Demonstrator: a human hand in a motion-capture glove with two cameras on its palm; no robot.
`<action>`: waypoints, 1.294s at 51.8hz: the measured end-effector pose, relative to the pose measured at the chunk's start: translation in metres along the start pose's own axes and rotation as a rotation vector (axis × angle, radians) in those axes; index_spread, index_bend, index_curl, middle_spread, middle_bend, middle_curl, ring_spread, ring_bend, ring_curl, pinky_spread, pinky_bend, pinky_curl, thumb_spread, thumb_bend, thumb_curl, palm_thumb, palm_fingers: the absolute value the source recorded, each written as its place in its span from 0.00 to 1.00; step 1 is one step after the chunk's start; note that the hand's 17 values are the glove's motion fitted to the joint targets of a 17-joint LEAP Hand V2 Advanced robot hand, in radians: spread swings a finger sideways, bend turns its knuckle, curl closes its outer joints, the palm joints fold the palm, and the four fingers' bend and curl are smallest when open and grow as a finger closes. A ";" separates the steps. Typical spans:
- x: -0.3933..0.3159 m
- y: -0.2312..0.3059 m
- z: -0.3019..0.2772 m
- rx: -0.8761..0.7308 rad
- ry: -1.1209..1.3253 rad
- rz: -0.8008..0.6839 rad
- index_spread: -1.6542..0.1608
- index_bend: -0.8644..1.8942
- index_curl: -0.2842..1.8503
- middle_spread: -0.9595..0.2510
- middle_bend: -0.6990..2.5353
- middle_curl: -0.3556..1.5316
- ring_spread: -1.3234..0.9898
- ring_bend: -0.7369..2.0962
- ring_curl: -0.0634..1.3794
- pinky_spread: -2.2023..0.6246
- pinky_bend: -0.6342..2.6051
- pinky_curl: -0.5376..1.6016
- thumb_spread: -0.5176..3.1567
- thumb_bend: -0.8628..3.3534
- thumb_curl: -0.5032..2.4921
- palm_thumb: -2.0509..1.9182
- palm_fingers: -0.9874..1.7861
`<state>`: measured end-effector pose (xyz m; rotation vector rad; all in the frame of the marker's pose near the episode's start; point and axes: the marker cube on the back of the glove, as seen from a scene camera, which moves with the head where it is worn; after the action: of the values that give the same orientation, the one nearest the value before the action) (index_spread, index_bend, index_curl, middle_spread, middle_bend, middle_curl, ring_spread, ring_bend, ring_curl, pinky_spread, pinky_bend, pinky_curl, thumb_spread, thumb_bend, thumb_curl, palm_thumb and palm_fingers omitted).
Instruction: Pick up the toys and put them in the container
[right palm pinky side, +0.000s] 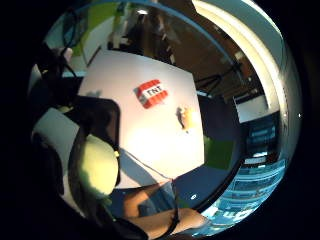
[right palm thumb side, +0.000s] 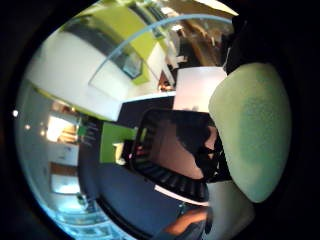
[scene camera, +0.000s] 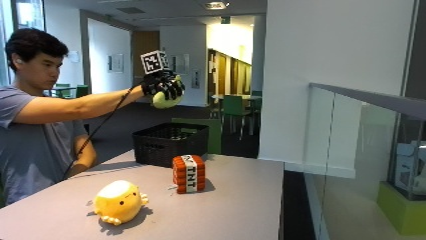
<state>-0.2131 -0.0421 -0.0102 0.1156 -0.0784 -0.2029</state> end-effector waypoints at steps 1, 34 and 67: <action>-0.008 0.001 0.002 -0.001 -0.016 -0.046 0.70 0.37 0.28 0.39 0.34 0.52 0.37 0.63 0.40 0.62 0.53 0.46 0.38 0.24 0.46 0.69 0.68; 0.025 -0.024 0.049 -0.151 -0.040 -0.207 0.74 0.35 0.22 0.79 0.26 0.48 0.55 0.49 0.30 0.75 0.61 0.46 0.40 0.16 0.30 0.45 0.30; 0.199 -0.068 0.061 -0.072 0.117 0.141 0.73 0.36 0.22 0.83 0.27 0.41 0.60 0.42 0.25 0.80 0.56 0.41 0.40 0.17 0.22 0.47 0.31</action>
<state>-0.0376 -0.1556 0.0547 0.0501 0.0375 -0.0580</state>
